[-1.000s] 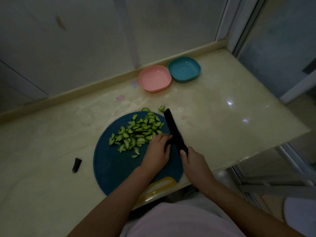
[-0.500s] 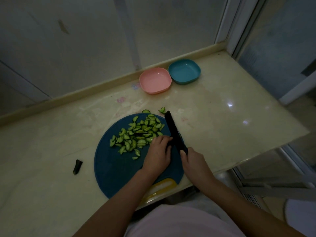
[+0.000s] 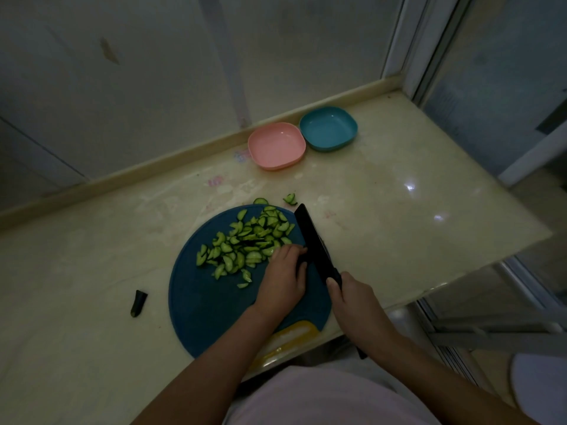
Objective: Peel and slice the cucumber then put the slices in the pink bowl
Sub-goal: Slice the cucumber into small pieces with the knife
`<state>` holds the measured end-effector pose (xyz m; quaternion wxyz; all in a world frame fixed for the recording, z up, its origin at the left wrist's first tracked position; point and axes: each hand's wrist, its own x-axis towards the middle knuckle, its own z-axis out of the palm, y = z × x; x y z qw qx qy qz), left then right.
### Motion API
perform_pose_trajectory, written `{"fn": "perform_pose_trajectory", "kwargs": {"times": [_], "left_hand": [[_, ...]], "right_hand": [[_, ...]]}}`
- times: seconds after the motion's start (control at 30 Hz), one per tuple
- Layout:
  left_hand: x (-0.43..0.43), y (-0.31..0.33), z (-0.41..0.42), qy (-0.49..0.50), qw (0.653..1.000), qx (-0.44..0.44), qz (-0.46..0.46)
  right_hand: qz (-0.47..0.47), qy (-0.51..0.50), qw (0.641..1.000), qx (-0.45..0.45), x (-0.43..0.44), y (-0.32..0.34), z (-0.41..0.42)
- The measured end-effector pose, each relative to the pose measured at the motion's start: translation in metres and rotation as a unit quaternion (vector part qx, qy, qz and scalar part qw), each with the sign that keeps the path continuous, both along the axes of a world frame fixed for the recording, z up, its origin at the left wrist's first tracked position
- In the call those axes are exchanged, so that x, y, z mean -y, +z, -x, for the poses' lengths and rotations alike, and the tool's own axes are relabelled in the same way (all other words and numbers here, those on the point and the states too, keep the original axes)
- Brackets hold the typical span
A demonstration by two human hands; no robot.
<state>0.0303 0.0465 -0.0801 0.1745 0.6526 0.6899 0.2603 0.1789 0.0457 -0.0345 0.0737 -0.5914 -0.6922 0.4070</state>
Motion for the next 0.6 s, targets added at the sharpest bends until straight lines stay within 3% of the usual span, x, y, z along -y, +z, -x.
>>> {"fn": "perform_pose_trajectory", "kwargs": {"times": [0.6], "left_hand": [[0.005,0.002,0.007,-0.035,0.999,-0.007,-0.005]], "right_hand": [[0.003,-0.032,0.999,0.001,0.002,-0.012,0.008]]}}
